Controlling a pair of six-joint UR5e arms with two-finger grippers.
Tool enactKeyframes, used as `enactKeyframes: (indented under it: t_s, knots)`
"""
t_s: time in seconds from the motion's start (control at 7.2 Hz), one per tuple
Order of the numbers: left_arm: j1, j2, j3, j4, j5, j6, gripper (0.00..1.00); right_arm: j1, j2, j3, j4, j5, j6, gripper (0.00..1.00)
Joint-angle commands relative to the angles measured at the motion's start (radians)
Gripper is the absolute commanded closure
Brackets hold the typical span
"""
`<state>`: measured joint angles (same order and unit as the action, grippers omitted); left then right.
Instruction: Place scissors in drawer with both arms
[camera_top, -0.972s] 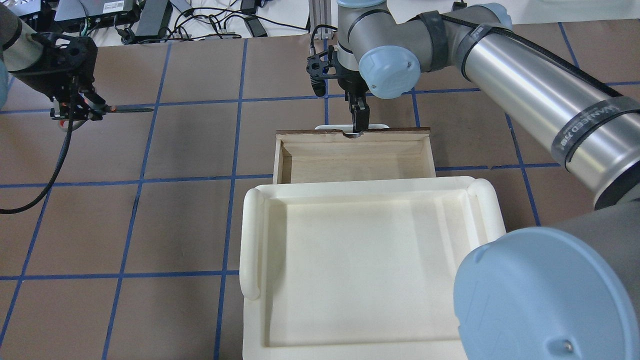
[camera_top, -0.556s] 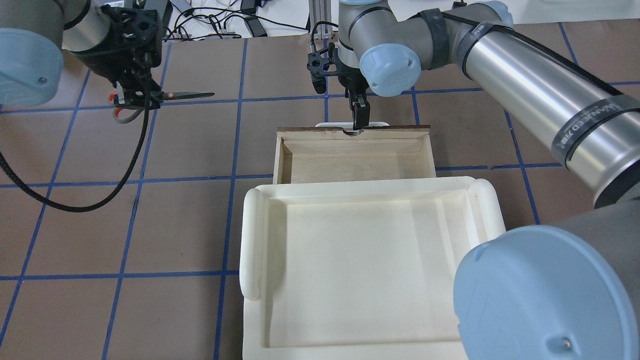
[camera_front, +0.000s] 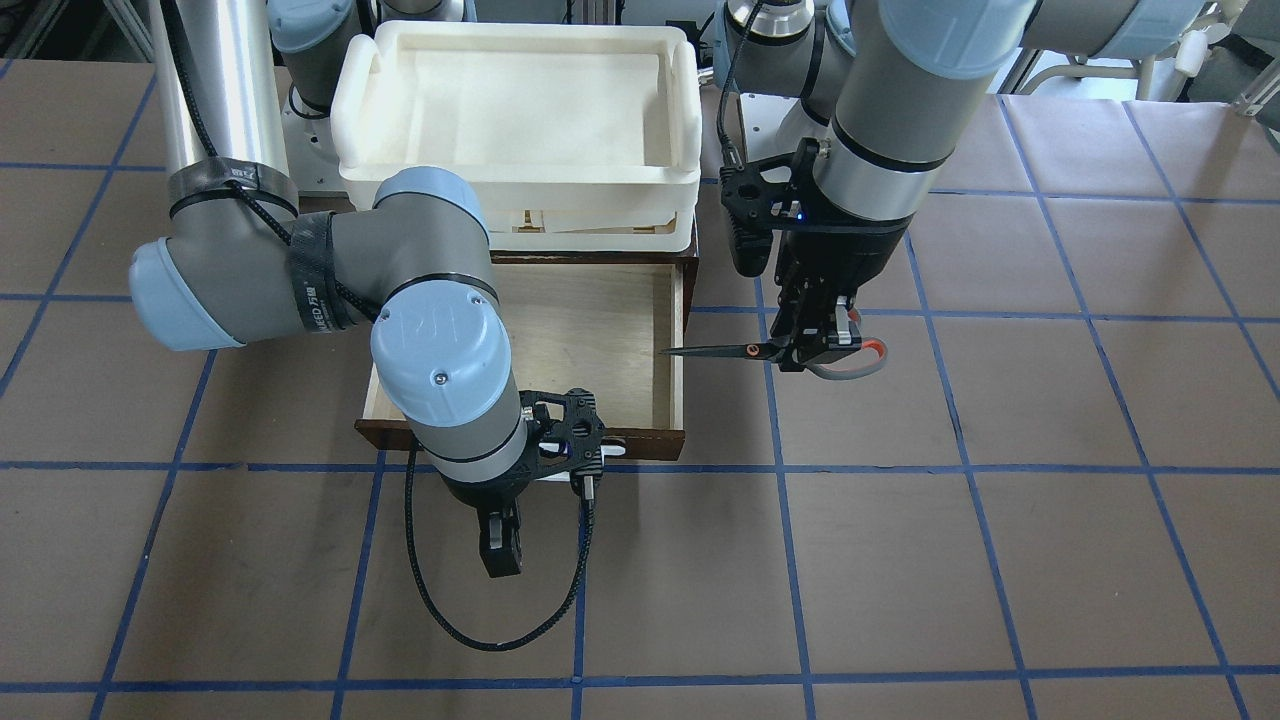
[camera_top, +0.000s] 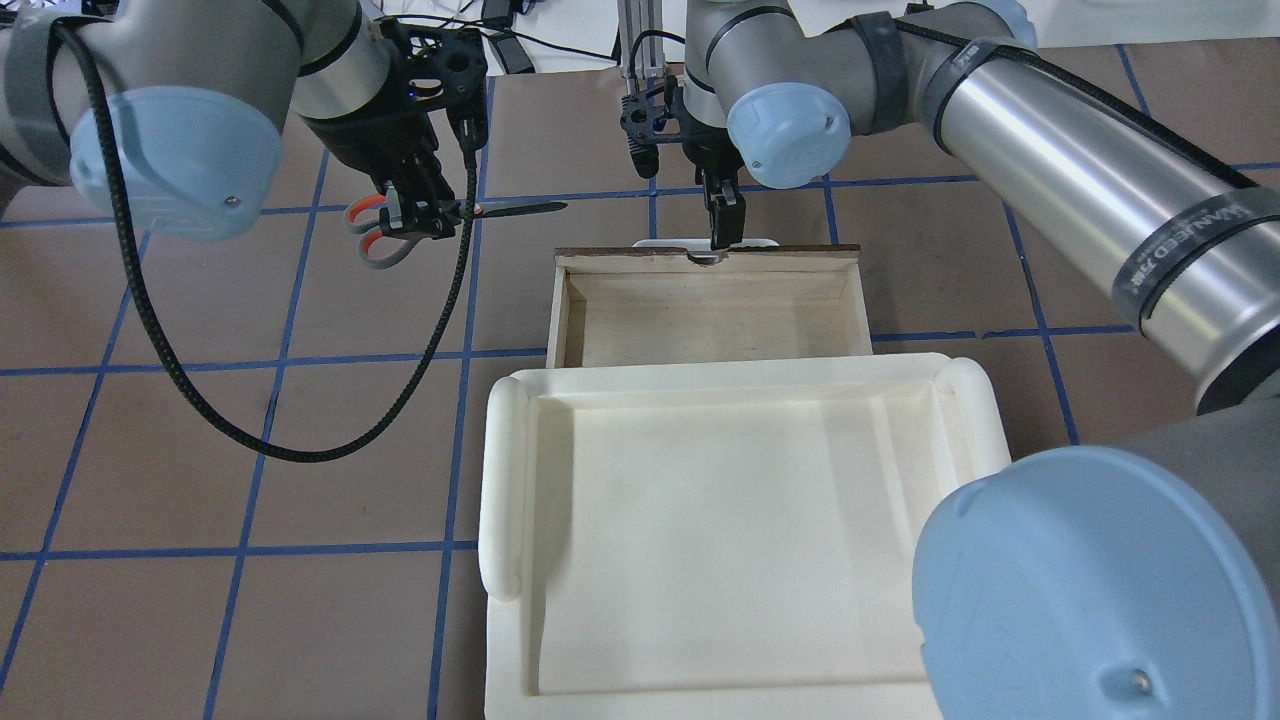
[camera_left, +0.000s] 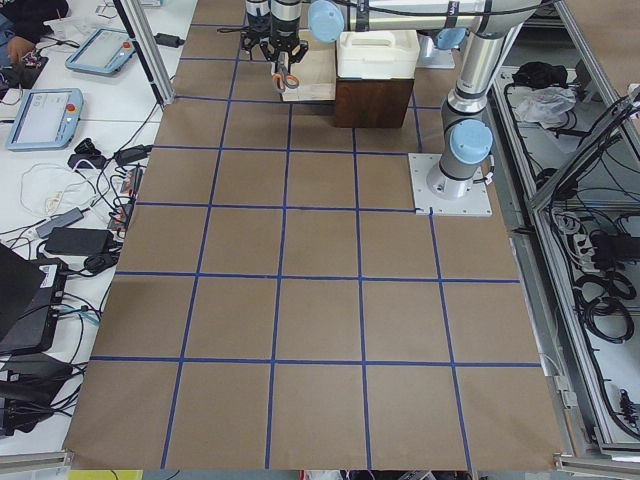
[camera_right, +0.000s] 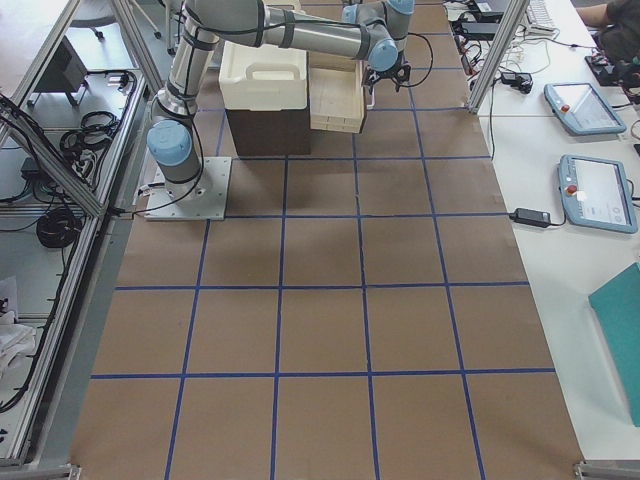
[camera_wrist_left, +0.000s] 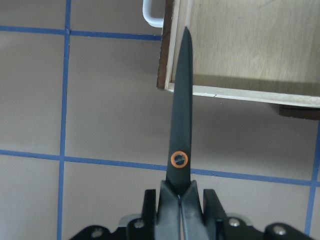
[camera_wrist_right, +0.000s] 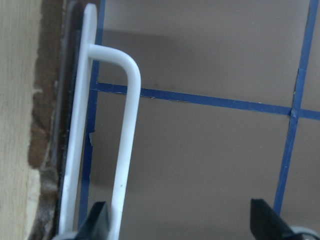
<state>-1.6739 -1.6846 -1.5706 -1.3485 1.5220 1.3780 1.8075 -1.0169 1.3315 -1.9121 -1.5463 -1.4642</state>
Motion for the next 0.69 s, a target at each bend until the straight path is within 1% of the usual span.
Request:
enactKeyframes:
  t_s: [0.0, 0.42, 0.56]
  knots:
    - [-0.042, -0.003, 0.001, -0.024, 0.0, -0.054, 1.0, -0.002, 0.0, 0.0, -0.015, 0.0, -0.005, 0.0]
    - [-0.056, 0.008, 0.011, -0.041, 0.0, -0.062, 1.0, -0.026, -0.014, -0.029, -0.01, -0.003, -0.018, 0.0]
    - [-0.056, 0.008, 0.011, -0.043, 0.001, -0.063, 1.0, -0.046, -0.047, -0.028, -0.004, -0.024, -0.01, 0.0]
